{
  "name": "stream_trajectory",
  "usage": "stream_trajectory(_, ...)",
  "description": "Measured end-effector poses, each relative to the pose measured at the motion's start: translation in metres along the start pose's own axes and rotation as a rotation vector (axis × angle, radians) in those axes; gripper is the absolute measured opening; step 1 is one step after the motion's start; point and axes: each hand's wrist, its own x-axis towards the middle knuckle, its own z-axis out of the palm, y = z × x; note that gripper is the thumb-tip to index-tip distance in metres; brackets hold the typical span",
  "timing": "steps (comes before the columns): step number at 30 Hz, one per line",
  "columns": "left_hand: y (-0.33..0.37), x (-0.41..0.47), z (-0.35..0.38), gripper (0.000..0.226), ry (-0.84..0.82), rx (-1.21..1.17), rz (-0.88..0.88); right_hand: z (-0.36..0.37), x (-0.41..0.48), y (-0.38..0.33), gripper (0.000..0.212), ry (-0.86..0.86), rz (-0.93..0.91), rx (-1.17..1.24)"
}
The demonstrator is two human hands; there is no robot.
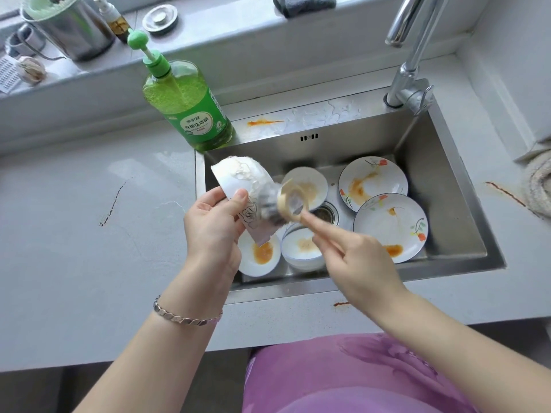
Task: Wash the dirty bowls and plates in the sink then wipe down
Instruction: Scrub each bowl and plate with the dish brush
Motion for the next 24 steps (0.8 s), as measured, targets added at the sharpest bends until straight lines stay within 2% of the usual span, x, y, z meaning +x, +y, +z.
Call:
stream_trajectory(3, -0.001, -0.002, 0.005, 0.016, 0.020, -0.060, -0.014, -0.004, 0.007, -0.003, 0.043, -0.052, 0.170, 0.406)
stream_trajectory(5, -0.001, 0.000, 0.008, 0.012, 0.045, -0.113, -0.018, -0.005, -0.004, -0.011, 0.041, -0.111, 0.213, 0.564)
stream_trajectory(8, -0.006, -0.001, 0.010, 0.010, 0.064, -0.180, -0.023, -0.006, -0.003, -0.013, 0.039, -0.115, 0.363, 0.660)
stream_trajectory(12, -0.008, -0.004, 0.014, 0.012, -0.003, -0.248, -0.004, -0.009, 0.011, 0.002, 0.033, -0.138, 0.589, 0.812)
stream_trajectory(17, -0.009, 0.003, 0.016, 0.013, -0.024, -0.298, 0.002, -0.007, 0.002, -0.004, 0.033, -0.214, 0.656, 0.954)
stream_trajectory(24, -0.011, 0.008, 0.004, 0.013, -0.167, -0.297, 0.003, -0.013, 0.000, 0.007, 0.029, -0.289, 0.778, 1.099)
